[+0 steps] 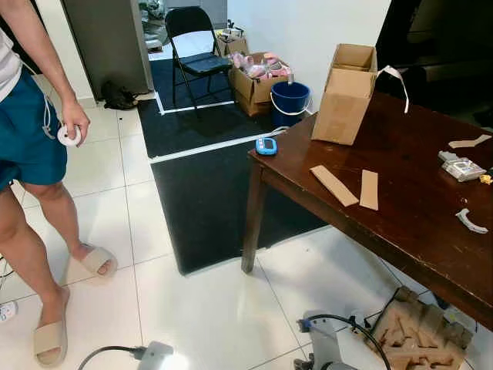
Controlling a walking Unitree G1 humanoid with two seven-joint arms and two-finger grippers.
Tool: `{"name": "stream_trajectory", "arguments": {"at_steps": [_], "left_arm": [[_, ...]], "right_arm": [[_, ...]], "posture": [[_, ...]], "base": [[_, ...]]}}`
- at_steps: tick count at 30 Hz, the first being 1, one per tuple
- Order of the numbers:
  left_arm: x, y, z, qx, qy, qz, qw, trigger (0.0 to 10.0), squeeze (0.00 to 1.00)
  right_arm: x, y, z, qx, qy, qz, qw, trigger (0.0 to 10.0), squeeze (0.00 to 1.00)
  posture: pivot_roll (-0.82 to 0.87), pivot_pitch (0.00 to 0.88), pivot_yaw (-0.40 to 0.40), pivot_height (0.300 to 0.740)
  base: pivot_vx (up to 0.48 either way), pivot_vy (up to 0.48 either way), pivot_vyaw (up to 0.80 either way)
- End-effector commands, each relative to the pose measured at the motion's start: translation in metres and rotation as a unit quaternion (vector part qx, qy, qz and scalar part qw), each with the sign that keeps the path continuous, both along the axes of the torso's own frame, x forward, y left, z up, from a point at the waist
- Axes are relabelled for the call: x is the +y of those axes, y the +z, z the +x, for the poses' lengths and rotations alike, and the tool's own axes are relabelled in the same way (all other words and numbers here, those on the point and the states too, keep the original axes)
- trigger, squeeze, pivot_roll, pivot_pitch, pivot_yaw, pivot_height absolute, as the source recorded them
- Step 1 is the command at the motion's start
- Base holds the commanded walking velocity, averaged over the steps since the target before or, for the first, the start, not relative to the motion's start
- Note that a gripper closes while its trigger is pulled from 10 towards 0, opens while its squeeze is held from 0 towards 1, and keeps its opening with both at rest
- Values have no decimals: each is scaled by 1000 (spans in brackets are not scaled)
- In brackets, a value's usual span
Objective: Picking trash to rubbish bin
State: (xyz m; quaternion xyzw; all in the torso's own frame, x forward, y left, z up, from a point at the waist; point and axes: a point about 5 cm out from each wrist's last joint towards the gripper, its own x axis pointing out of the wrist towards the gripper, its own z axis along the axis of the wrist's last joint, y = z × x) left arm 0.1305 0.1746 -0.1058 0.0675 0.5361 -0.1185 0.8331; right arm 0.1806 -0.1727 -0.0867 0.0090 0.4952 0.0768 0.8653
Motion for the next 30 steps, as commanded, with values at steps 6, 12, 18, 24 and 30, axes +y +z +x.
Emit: {"name": "stream_trajectory", "arguments": {"at_steps": [6, 12, 18, 24, 30], "left_arm": [[6, -1, -5, 10, -1, 11, 1000, 10000, 0], [5, -1, -3, 9, -2, 9, 1000, 10000, 0], [5, -1, -2, 8, -4, 10, 1000, 10000, 0], [5, 0, 0, 5, -8, 12, 1000, 10000, 0], [8, 2, 3, 3, -9, 13, 1000, 10000, 0]], "right_arm": [[2, 0, 1, 1, 6, -3, 1000, 10000, 0], [2, 1, 3, -1, 4, -3, 1000, 10000, 0], [2, 1, 3, -2, 0, -1, 1000, 10000, 0], [2, 1, 3, -3, -8, 2, 1000, 10000, 0], [2, 1, 4, -3, -6, 2, 1000, 10000, 0]], "posture": [[25, 11, -2, 740], [22, 4, 0, 740], [18, 1, 6, 740], [10, 0, 14, 740], [19, 0, 8, 740]], "base": [[0, 0, 0], [0, 0, 0], [0, 0, 0], [0, 0, 0], [0, 0, 0]]}}
